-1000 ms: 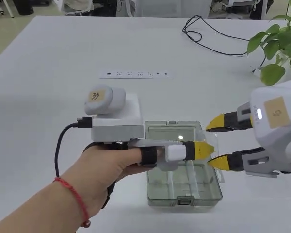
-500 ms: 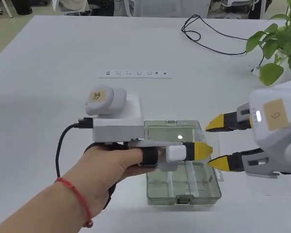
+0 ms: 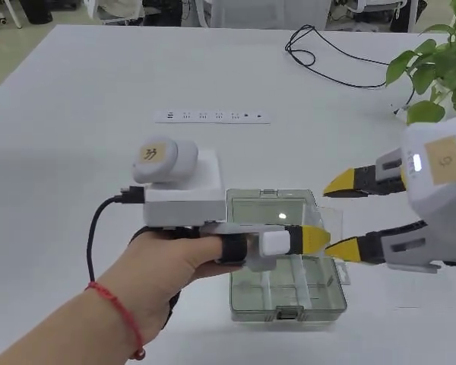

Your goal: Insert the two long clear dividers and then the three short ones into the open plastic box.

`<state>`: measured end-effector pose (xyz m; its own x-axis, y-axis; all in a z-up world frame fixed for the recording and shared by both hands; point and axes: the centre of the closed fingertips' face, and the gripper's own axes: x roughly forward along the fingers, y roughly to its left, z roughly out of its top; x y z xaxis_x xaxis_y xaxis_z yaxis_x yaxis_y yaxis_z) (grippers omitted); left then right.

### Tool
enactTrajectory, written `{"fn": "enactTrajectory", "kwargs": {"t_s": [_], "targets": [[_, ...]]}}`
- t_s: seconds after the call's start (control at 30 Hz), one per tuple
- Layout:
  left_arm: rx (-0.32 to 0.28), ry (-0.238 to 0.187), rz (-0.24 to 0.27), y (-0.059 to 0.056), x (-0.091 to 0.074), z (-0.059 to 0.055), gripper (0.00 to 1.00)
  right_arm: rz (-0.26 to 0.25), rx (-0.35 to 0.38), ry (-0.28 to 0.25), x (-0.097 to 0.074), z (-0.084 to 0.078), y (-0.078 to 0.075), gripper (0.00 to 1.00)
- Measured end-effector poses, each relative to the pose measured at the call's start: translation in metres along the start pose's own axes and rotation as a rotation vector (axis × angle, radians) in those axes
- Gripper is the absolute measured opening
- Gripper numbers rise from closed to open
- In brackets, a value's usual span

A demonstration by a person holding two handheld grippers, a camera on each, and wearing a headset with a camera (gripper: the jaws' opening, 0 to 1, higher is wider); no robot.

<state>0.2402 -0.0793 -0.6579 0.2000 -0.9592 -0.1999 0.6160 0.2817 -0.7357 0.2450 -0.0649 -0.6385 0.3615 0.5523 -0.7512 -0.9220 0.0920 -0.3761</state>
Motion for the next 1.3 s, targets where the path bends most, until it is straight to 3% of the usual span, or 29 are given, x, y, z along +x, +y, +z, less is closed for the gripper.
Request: {"fn": "enactTrajectory", "kwargs": {"t_s": [0.1, 0.2, 0.23, 0.37, 0.4, 0.47, 0.63, 0.77, 1.0, 1.3], "targets": [[0.132, 0.003, -0.007, 0.002, -0.002, 0.001, 0.00, 0.038, 0.066, -0.043, -0.004, 0.004, 0.000, 0.33], [0.178, 0.011, -0.024, -0.002, -0.003, -0.001, 0.00, 0.082, 0.117, -0.089, -0.011, 0.010, -0.002, 0.31], [0.236, 0.011, -0.038, -0.004, -0.004, -0.001, 0.00, 0.102, 0.134, -0.099, -0.012, 0.011, -0.001, 0.29], [0.329, 0.027, -0.063, -0.010, -0.005, -0.005, 0.00, 0.160, 0.180, -0.137, -0.018, 0.014, -0.003, 0.24], [0.393, 0.021, -0.070, -0.012, -0.006, -0.004, 0.00, 0.209, 0.199, -0.151, -0.020, 0.017, 0.001, 0.23], [0.449, 0.032, -0.087, -0.015, -0.007, -0.007, 0.00, 0.268, 0.206, -0.163, -0.023, 0.019, 0.006, 0.18], [0.565, 0.047, -0.135, -0.025, -0.010, -0.011, 0.00, 0.349, 0.202, -0.143, -0.023, 0.015, 0.010, 0.16], [0.620, 0.054, -0.162, -0.032, -0.013, -0.014, 0.00, 0.452, 0.214, -0.168, -0.026, 0.022, 0.021, 0.13], [0.656, 0.067, -0.181, -0.036, -0.015, -0.017, 0.00, 0.520, 0.192, -0.147, -0.023, 0.022, 0.031, 0.07], [0.667, 0.062, -0.193, -0.039, -0.016, -0.017, 0.00, 0.553, 0.176, -0.135, -0.021, 0.022, 0.038, 0.03]]}}
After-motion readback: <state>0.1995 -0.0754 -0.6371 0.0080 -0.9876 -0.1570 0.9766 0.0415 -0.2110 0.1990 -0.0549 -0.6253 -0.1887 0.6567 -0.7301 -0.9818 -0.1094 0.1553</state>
